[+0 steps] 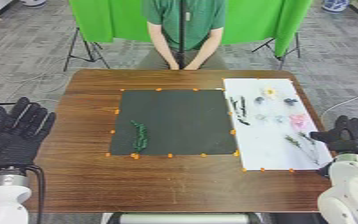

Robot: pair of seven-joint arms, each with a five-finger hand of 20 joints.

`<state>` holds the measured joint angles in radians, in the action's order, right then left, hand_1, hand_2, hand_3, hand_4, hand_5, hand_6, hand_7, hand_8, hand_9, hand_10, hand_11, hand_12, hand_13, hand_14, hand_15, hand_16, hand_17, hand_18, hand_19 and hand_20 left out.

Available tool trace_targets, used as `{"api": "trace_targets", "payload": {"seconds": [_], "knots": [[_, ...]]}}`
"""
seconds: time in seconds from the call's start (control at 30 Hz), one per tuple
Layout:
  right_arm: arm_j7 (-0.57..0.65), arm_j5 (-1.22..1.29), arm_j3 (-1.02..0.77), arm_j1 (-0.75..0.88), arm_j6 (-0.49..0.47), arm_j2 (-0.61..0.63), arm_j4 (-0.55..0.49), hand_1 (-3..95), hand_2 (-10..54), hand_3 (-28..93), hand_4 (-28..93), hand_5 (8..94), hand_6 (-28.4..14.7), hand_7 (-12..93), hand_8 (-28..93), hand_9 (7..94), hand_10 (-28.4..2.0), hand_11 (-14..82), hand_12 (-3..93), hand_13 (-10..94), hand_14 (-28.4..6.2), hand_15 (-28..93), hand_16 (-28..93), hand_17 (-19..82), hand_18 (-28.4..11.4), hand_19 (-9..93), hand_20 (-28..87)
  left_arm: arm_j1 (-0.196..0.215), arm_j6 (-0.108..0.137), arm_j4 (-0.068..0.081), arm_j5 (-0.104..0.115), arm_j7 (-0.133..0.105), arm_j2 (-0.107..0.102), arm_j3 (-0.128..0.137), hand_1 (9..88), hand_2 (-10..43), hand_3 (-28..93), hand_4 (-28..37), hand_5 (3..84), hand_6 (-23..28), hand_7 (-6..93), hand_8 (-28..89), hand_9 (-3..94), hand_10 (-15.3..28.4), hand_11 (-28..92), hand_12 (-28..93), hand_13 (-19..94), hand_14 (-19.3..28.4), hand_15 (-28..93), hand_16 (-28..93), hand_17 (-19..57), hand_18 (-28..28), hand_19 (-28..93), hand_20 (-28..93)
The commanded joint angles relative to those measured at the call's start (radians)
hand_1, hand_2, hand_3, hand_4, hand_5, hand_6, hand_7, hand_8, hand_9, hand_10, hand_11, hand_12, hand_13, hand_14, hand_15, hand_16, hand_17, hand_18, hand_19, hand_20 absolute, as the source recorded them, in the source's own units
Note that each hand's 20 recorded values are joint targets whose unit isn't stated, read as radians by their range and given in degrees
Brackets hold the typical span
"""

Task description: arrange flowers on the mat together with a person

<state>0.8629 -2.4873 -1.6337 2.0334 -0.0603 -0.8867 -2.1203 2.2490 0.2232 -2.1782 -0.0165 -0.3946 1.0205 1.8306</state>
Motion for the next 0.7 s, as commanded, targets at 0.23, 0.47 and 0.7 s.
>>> {"api": "trace_targets", "payload": {"seconds": [0.23, 0.47, 0.7], "knots": [[0.012, 0.101, 0.000, -0.043, -0.050, 0.003, 0.089, 46.4, -9.5, 47, -28, 59.0, -7.2, 18, -9, 49.3, -19.5, 38.1, 33.0, 34, -19.9, 57, 27, 15, -21.9, 62, 23, 0.015, 0.011, 0.001, -0.014, 0.011, 0.006, -0.012, 37.4, 11.8, 67, -28.2, 55.3, 6.6, 29.2, -12, 53.4, 16.7, 31, 19, 40, 17.4, 59, -1, -4.8, 15.4, 39, 19], [-0.003, 0.132, 0.017, -0.057, -0.114, -0.009, 0.101, 52.9, -9.5, 44, -28, 66.1, -1.3, 21, -12, 51.8, -17.5, 42.0, 35.8, 36, -18.5, 59, 32, 15, -21.4, 61, 25, 0.016, 0.009, -0.001, 0.001, 0.006, 0.005, -0.013, 37.0, 11.6, 68, -28.3, 55.2, 6.5, 30.0, -12, 53.3, 16.6, 31, 19, 40, 17.2, 59, -1, -4.9, 15.4, 39, 19], [-0.008, 0.174, 0.047, -0.092, -0.153, -0.025, 0.127, 42.3, -9.5, 68, -28, 70.3, 2.3, 22, -13, 54.6, -15.9, 43.1, 36.5, 37, -17.8, 61, 34, 16, -21.1, 60, 26, 0.019, 0.007, -0.001, 0.005, 0.002, 0.005, -0.017, 36.6, 11.8, 68, -28.3, 55.1, 6.7, 29.8, -12, 53.2, 16.8, 31, 19, 40, 17.3, 59, -1, -4.9, 15.4, 39, 19]]}}
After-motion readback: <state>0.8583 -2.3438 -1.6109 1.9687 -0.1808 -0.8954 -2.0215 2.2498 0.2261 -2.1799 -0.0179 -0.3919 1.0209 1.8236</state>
